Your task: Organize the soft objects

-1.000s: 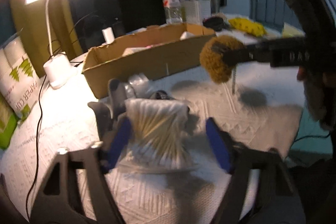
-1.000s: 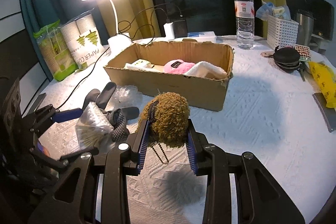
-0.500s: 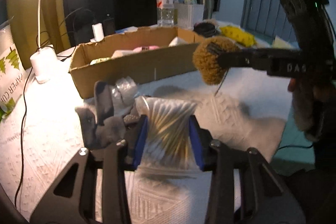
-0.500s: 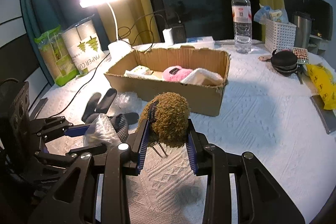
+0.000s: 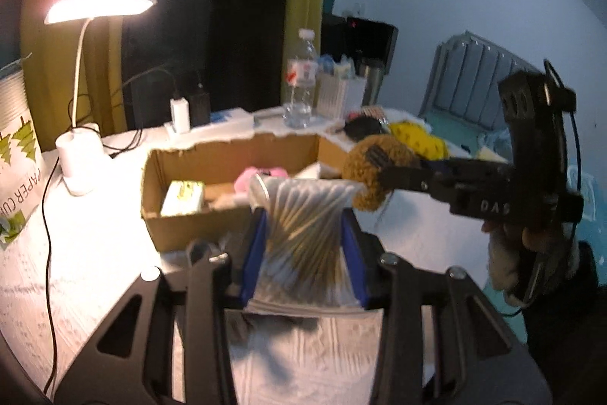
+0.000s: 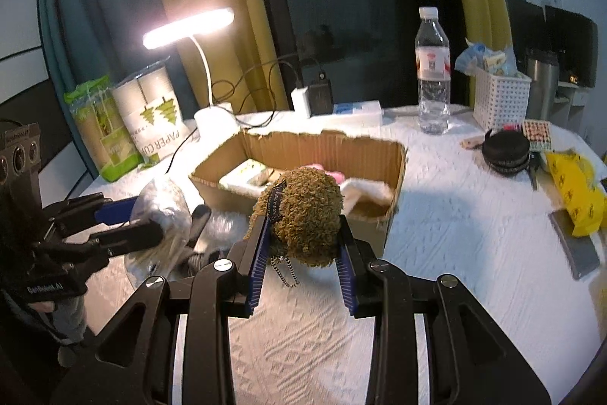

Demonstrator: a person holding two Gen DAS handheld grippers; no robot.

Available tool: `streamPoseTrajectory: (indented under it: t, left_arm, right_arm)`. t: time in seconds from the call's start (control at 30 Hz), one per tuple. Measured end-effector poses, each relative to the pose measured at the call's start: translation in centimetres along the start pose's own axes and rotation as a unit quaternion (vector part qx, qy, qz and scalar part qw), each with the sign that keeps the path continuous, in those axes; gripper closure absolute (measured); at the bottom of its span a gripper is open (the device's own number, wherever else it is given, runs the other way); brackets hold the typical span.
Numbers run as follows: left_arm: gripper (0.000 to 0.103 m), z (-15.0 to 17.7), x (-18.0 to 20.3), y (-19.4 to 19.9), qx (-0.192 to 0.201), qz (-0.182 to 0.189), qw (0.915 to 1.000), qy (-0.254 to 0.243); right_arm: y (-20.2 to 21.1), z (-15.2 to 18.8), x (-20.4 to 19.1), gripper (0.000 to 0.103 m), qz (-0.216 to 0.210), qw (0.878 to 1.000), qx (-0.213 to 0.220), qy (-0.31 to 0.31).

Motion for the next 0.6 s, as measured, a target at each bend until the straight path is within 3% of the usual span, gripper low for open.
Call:
streamPoseTrajectory:
  t: [0.33,0.6]
  left_arm:
    - [0.063,-4.3,-3.5,-2.2,0.017,-0.019,0.9995,0.019]
    - [0.062,-4.8,-5.4,-6.3,-0.004,-0.024,0.9989,0.041]
  right_arm:
    - [-1.2,-3.8,1.6,0.068,0.003,1.0,0.02,-0.01]
    - [-4.4,-3.5,3.9,0.067,0.009,0.999,-0.008,-0.032]
Point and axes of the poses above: each gripper's, at about its wrist camera, not at the fingertips, and y roughly against the way its jaws point, x to its right, z to its underside, the point moved 10 cm from there along -y, roughly the way its jaws point
